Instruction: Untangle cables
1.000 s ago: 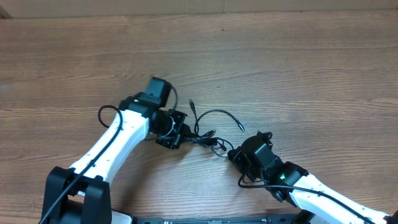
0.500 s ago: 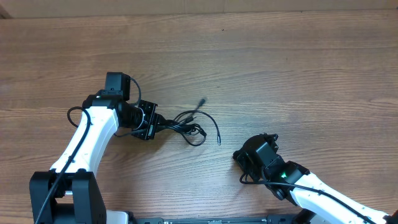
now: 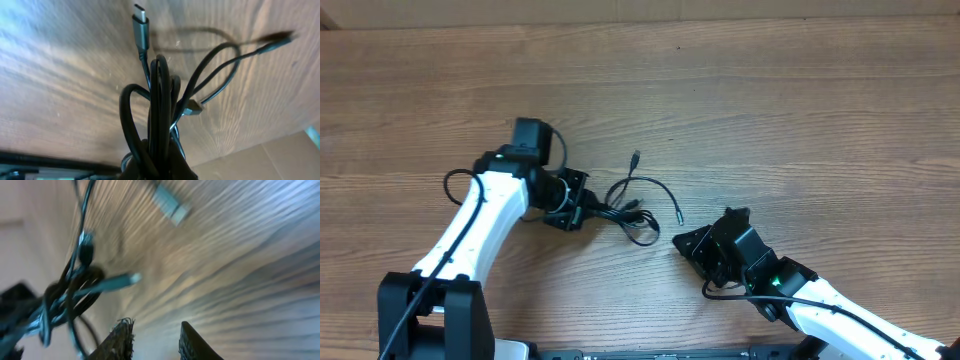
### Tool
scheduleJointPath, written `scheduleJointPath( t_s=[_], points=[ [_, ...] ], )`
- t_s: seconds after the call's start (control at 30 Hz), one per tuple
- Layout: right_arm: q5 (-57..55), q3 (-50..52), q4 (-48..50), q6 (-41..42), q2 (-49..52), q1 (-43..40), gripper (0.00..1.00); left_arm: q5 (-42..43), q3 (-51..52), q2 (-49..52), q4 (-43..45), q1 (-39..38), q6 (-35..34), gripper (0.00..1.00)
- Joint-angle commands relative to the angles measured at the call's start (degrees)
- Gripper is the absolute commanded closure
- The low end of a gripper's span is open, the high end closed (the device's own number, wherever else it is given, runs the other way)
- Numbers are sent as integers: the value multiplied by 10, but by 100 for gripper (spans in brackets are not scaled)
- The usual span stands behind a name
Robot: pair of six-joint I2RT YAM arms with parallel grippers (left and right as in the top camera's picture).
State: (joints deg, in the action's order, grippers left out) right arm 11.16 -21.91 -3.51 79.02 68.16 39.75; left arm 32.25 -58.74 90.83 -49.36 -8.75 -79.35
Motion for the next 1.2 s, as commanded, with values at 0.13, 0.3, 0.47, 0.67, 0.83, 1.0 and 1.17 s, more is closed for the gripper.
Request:
scheduleJointPath(
  t_s=[0.13,0.3,0.47,0.67,0.83,1.0,1.17],
  points=[
    [106,1,26,-10,1,-2,61,1,-1,-2,-1,-72,-177,94],
    [104,1,37,-8,1,-2,60,1,-1,-2,-1,-105,-200,95],
    [126,1,37,-8,1,-2,60,-26,-1,-2,1,-119,-212,95],
    [231,1,37,-9,1,-2,61,-68,-1,-2,2,-118,-238,95],
    [272,1,36,-9,1,-2,61,-89,-1,-2,12,-119,-259,96],
    [174,1,37,-7,1,-2,60,-82,-1,-2,13,-128,-259,96],
    [79,1,36,57,1,-2,61,-58,-1,-2,12,-167,-257,96]
  ],
)
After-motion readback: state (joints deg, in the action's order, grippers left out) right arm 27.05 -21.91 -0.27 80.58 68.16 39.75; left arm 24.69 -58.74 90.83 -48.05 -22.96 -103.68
